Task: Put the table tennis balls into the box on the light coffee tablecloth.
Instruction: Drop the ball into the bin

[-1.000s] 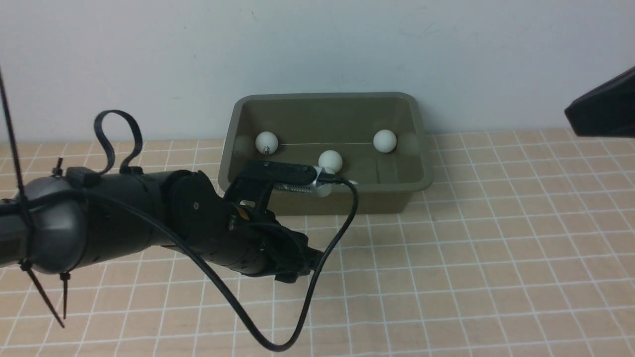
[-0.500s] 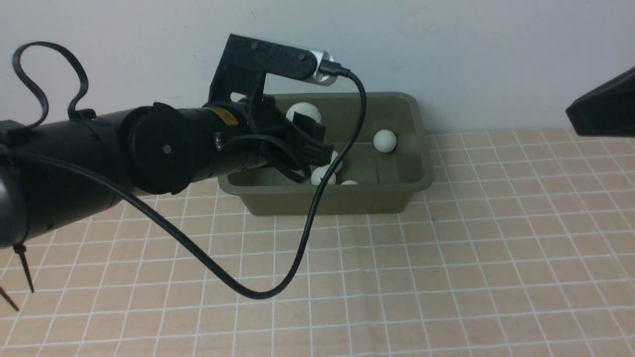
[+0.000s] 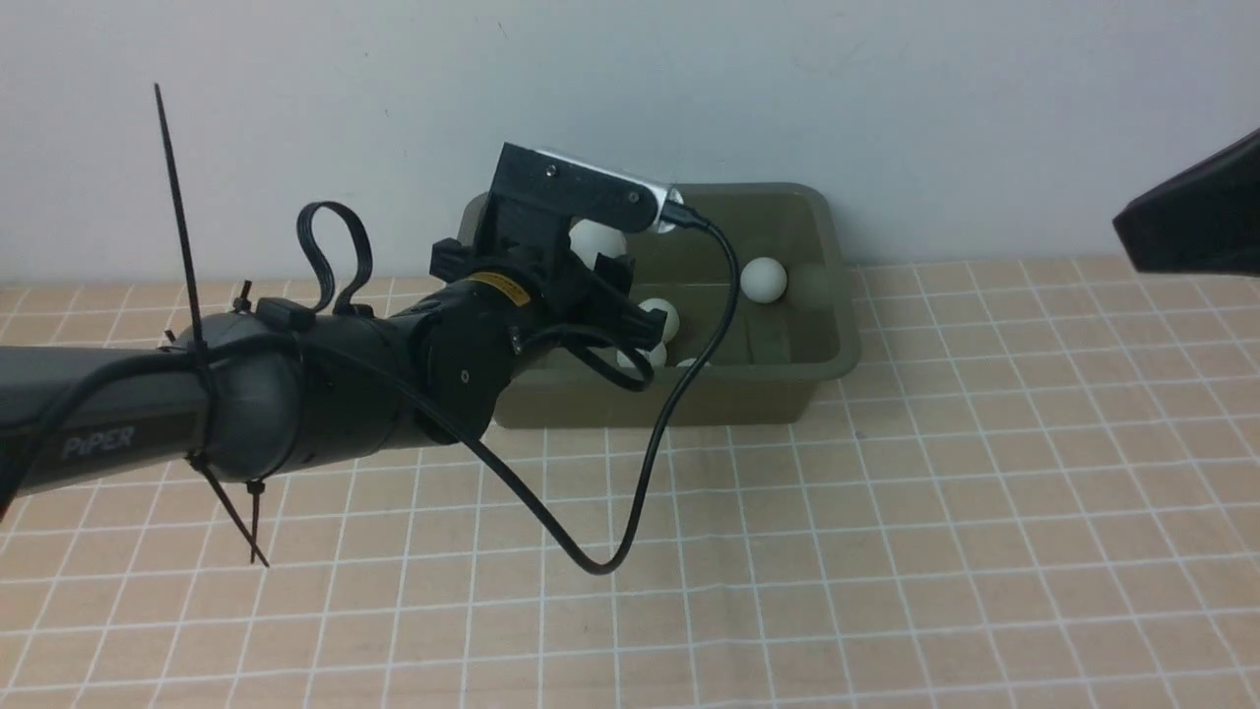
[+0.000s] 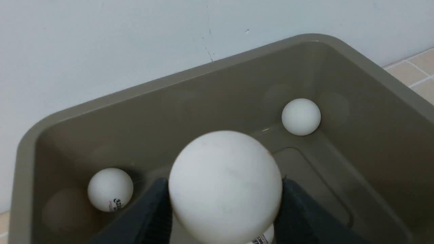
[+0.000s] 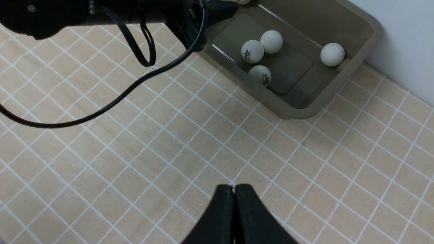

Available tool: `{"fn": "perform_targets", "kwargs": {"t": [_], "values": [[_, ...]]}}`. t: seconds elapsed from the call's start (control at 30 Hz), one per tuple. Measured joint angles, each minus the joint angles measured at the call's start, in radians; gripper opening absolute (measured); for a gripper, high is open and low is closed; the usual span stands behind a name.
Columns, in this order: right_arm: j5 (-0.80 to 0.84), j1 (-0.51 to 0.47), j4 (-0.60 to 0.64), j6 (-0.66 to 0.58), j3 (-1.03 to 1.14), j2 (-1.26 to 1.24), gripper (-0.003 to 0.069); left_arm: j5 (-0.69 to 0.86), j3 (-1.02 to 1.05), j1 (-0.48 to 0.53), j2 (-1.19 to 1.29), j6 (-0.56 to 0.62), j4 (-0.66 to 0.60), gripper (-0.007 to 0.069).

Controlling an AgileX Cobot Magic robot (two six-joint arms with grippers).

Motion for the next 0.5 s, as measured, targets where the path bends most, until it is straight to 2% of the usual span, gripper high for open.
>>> {"fn": "perform_targets", "kwargs": {"t": [0.33,0.5], "values": [[0.0,0.0,0.017,0.0,0.0,0.0,-0.0018,0.103,-0.001,0.0,0.003,0.001,-0.002,0.0316],[0.0,0.0,0.019,0.0,0.0,0.0,-0.0018,0.108,-0.001,0.0,0.042,0.001,-0.002,0.0333]]}}
